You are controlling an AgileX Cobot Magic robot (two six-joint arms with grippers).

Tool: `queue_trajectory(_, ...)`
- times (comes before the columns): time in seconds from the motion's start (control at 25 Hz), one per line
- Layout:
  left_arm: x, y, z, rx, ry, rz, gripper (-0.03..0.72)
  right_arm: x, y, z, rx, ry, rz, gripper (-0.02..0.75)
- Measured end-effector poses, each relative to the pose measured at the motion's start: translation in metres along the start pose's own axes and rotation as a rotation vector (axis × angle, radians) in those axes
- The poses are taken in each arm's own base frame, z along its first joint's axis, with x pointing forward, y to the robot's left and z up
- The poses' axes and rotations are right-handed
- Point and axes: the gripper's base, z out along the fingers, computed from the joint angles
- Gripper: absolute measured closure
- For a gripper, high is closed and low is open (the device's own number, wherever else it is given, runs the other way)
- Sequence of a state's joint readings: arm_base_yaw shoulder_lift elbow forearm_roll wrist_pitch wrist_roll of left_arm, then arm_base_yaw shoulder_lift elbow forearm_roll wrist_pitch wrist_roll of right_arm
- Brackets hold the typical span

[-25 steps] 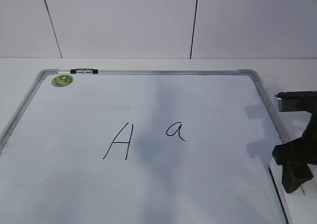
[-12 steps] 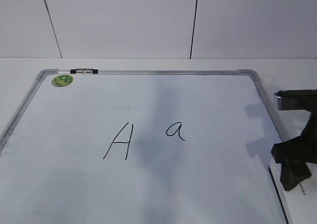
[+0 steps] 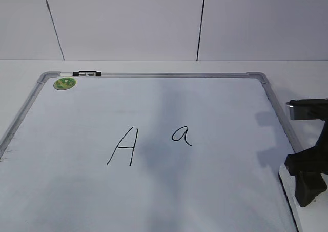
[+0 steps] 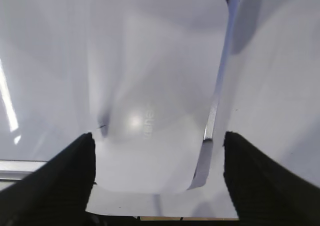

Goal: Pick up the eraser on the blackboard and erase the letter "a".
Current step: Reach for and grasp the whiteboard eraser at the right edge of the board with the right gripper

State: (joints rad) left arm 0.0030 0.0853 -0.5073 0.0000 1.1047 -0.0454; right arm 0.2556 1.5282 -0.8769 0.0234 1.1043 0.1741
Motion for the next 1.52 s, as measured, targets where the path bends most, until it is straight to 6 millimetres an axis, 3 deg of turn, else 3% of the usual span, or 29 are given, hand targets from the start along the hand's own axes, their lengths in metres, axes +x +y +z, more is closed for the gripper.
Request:
queue_trajectory(0.2, 0.0, 0.0, 0.0, 0.005, 0.0, 0.003, 0.449, 0.001, 0.001, 0.0, -0.006, 0.015, 0.004, 0.062)
queue_trajectory(0.76, 0.0, 0.0, 0.0, 0.009, 0.0, 0.006, 0.449, -0.004, 0.005, 0.001, -0.059, -0.034, 0.129, 0.062)
queue_trajectory(1.52, 0.0, 0.0, 0.0, 0.009, 0.0, 0.006, 0.449, -0.011, 0.003, 0.009, -0.021, -0.041, 0.144, 0.066)
